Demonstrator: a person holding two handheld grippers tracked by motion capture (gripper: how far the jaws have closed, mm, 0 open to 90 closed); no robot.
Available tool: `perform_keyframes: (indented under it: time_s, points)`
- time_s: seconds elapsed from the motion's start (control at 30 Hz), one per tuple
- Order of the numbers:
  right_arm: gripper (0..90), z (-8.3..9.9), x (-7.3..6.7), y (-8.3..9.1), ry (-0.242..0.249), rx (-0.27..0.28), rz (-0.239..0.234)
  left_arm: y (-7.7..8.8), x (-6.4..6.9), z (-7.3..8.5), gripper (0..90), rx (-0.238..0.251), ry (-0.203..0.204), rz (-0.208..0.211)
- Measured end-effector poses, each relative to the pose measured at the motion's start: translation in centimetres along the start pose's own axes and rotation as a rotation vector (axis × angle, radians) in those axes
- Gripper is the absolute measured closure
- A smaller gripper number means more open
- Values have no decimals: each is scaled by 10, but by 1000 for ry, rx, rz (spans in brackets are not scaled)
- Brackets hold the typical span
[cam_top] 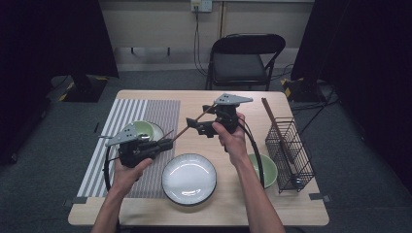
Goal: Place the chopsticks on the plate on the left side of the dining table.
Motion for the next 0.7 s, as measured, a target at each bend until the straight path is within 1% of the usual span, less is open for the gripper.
perform_keyframes:
  time_s: [0.13, 0.17, 0.37, 0.53, 0.7]
  points:
    - [162, 2, 0, -1, -1, -2, 0, 1, 0, -1, 845, 9, 16, -3]
    - [163, 3, 0, 0, -1, -4, 3, 1, -1, 0, 845, 4, 7, -3]
    - [157, 6, 3, 1, -11, -9, 5, 0, -1, 0, 845, 8, 14, 5]
    - [157, 6, 4, 1, -9, -10, 8, 0, 0, 0, 845, 13, 17, 5]
    - [156, 7, 5, 1, -12, -8, 5, 0, 0, 0, 845, 8, 15, 4]
Point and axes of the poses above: each handheld gripper's, and its own axes: y roughly backward along the jaws, z roughly out of its underside, x roughly to its right, the point moved 7 cm from there along -y, roughly forward along the jaws, and after that the axes turned 5 degrees about -z, right-handed, at the moved point
